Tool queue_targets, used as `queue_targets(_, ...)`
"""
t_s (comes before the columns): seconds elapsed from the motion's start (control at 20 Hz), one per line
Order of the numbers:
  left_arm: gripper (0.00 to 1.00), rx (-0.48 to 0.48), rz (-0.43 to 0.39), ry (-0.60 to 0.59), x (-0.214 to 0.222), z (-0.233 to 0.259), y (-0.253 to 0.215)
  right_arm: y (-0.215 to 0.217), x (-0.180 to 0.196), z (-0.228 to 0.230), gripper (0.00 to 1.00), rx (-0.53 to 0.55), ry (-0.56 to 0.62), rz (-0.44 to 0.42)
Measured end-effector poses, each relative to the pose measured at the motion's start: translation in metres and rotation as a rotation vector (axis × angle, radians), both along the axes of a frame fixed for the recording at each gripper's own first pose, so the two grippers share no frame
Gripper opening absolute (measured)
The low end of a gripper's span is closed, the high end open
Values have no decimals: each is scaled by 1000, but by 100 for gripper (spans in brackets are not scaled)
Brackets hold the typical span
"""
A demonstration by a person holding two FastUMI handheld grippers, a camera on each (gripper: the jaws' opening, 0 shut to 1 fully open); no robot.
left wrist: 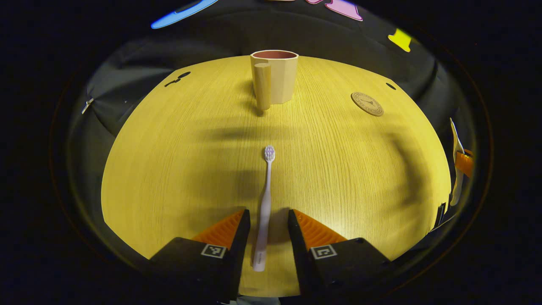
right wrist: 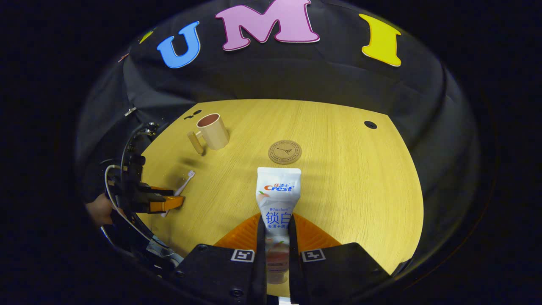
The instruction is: Put the toothbrush and toothpaste on the desktop into the cup, then pick up the cup and place it on the coaster on the desktop.
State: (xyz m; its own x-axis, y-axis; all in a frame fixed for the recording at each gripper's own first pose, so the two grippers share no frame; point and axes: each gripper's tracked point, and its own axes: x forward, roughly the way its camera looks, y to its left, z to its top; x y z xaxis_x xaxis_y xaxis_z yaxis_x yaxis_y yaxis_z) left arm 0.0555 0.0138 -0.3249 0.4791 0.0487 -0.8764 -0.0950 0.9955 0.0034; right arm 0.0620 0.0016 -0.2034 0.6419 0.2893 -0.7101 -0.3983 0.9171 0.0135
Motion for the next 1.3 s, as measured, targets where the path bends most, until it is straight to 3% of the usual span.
queue_targets(0.05, 44, -1, -10, 14, 0, 0, -1, 4, 4, 3, 25, 11, -3, 7)
queue_targets(0.1, 37, 0, -22, 34, -1, 1, -1, 8, 6, 6, 25, 18, -10, 18)
queue_targets(0.15, 36, 0, -32, 44, 0, 0, -1, 12, 11, 9, 25, 19, -18, 34)
queue_targets(0.25, 18, 0, -50, 59, 1, 1, -4, 23, 21, 17, 25, 19, -42, 62)
queue_targets(0.35, 11, 1, -74, 66, 1, 1, -5, 37, 32, 28, 25, 34, -74, 80)
queue_targets(0.75, 7, -144, -22, -97, 1, 18, -13, 100, 84, 75, 25, 96, -193, 131)
queue_targets(1.05, 7, -208, 32, -232, -4, 52, -1, 161, 125, 101, 25, 152, -283, 160)
queue_targets(1.3, 7, -215, 65, -338, -12, 91, 17, 232, 157, 108, 25, 219, -336, 238)
